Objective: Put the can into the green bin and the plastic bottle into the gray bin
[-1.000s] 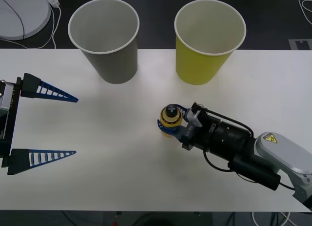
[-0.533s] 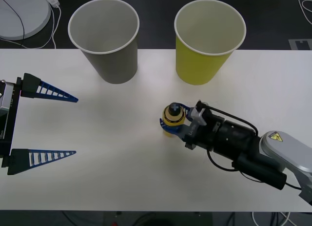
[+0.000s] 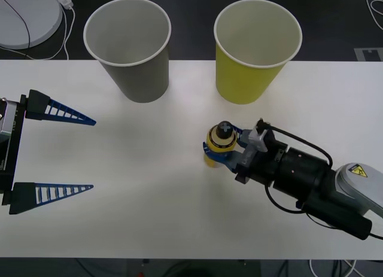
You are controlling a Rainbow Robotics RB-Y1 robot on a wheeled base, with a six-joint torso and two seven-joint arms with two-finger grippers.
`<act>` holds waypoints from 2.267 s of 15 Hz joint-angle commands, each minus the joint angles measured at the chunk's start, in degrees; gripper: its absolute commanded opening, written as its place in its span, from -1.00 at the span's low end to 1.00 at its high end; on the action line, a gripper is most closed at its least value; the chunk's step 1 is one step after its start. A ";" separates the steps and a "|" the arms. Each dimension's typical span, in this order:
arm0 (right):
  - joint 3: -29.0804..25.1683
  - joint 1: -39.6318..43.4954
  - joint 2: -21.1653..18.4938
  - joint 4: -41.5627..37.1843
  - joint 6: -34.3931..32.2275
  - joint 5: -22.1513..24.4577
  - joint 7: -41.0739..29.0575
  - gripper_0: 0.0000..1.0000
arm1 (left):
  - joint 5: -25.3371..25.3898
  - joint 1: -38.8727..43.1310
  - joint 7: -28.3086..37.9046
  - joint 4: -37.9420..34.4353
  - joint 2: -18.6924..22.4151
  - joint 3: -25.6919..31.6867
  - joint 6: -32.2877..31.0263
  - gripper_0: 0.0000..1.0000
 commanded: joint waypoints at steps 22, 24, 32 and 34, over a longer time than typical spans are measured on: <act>-9.23 5.57 -20.39 -21.33 6.32 -17.93 -8.20 -1.00 | 0.00 0.00 0.00 0.00 0.00 0.00 0.00 1.00; -10.28 5.39 -22.94 -22.21 6.58 -18.90 -10.93 -1.00 | 0.00 0.00 0.00 0.00 0.00 0.00 0.00 1.00; -11.42 1.09 -33.31 -25.81 6.49 -16.26 -26.66 -1.00 | 0.00 0.00 0.00 0.00 0.00 0.00 0.00 1.00; -11.42 -0.67 -34.90 -26.08 6.49 -15.47 -27.45 -1.00 | 0.00 0.00 0.00 0.00 0.00 0.00 0.00 1.00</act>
